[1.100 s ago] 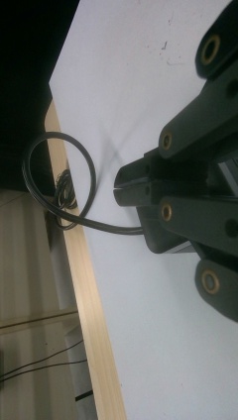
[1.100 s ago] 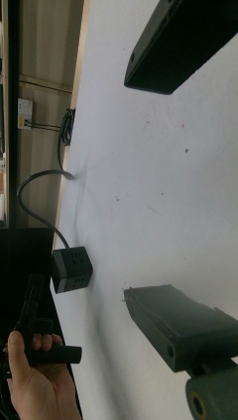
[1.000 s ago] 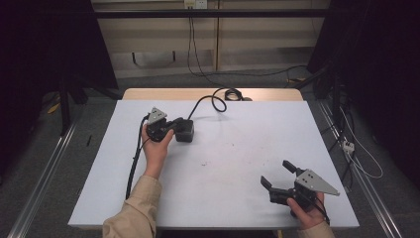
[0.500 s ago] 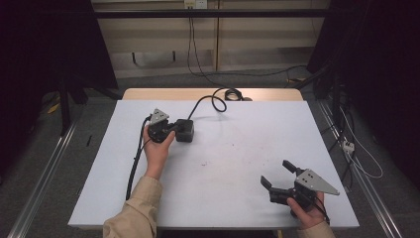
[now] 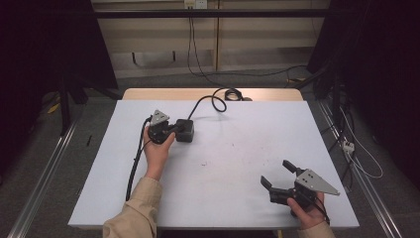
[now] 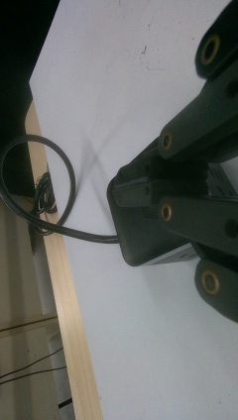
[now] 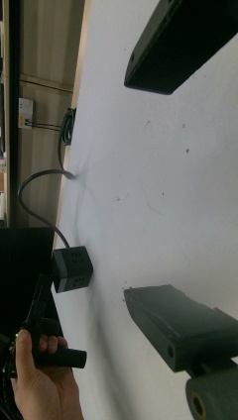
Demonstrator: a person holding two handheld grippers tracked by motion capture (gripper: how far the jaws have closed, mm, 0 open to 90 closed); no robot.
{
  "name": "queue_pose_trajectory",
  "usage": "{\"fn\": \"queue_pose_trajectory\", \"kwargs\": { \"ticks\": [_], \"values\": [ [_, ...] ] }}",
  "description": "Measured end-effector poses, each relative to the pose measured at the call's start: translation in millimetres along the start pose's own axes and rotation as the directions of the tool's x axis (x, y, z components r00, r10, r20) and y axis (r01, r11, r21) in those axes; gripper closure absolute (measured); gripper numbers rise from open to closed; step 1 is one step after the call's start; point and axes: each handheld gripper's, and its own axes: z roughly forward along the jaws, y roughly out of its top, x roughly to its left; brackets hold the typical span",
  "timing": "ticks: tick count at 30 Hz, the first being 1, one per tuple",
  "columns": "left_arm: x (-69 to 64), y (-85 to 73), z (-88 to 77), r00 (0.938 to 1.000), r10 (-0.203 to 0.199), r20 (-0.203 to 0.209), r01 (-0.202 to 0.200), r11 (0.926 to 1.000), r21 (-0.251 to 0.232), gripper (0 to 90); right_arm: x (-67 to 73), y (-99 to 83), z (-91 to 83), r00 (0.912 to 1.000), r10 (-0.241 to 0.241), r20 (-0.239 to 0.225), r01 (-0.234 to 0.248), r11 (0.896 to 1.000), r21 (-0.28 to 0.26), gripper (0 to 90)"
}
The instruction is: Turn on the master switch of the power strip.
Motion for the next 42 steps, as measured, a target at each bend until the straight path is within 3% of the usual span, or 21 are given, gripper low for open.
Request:
{"fn": "queue_pose_trajectory", "kwargs": {
  "ticks": [37,42],
  "values": [
    [2.0,-2.4,0.3,1.0,-0.003,0.002,0.003,1.0,-0.007,90.0,0.8,0.1,-0.6,1.0,0.0,0.001,0.0,1.0,0.0,4.7],
    [1.2,-1.9,0.3,0.9999,0.013,-0.007,-0.013,0.9999,0.002,90.0,0.7,0.0,-0.7,1.0,-0.004,-0.001,0.004,1.0,0.003,4.7]
  ]
}}
